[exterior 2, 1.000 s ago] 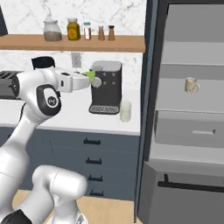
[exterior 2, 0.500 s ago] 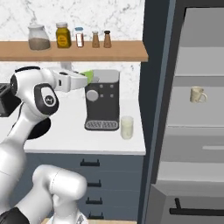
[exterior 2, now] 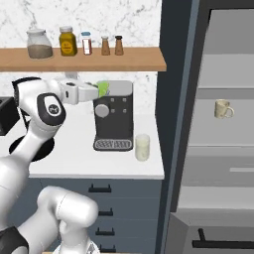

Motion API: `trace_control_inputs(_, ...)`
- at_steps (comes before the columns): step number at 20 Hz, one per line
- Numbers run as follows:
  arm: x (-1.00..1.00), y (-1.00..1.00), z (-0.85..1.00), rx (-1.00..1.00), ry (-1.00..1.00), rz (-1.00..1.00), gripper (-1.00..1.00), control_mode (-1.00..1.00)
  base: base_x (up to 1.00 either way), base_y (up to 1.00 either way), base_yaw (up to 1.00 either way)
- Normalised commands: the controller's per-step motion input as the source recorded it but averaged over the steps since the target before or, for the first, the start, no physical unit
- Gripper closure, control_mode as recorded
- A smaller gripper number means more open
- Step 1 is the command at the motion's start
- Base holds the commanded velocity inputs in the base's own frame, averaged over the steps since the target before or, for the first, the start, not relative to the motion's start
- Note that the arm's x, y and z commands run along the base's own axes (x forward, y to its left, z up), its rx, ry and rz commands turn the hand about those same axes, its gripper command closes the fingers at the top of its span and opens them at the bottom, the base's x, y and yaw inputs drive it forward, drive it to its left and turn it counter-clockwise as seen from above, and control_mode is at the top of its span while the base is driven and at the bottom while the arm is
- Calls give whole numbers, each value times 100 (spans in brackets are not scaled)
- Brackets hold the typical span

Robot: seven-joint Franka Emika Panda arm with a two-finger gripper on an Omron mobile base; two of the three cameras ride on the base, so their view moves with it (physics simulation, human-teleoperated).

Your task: Grab a lemon wedge from the fridge and one ice cube from the ice bowl, and put them in the glass of lemonade.

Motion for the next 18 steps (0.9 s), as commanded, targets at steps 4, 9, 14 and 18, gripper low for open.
trace_control_inputs(4,1,0,-4,0,14,-1,100,-100,0,0,0)
trace_control_inputs(9,5,0,-19,-1,32,0,100,-100,0,0,0)
trace_control_inputs(14,6,0,-20,0,34,0,100,-100,0,0,0)
trace_control_inputs(18,0,0,-28,-1,31,1,100,-100,0,0,0)
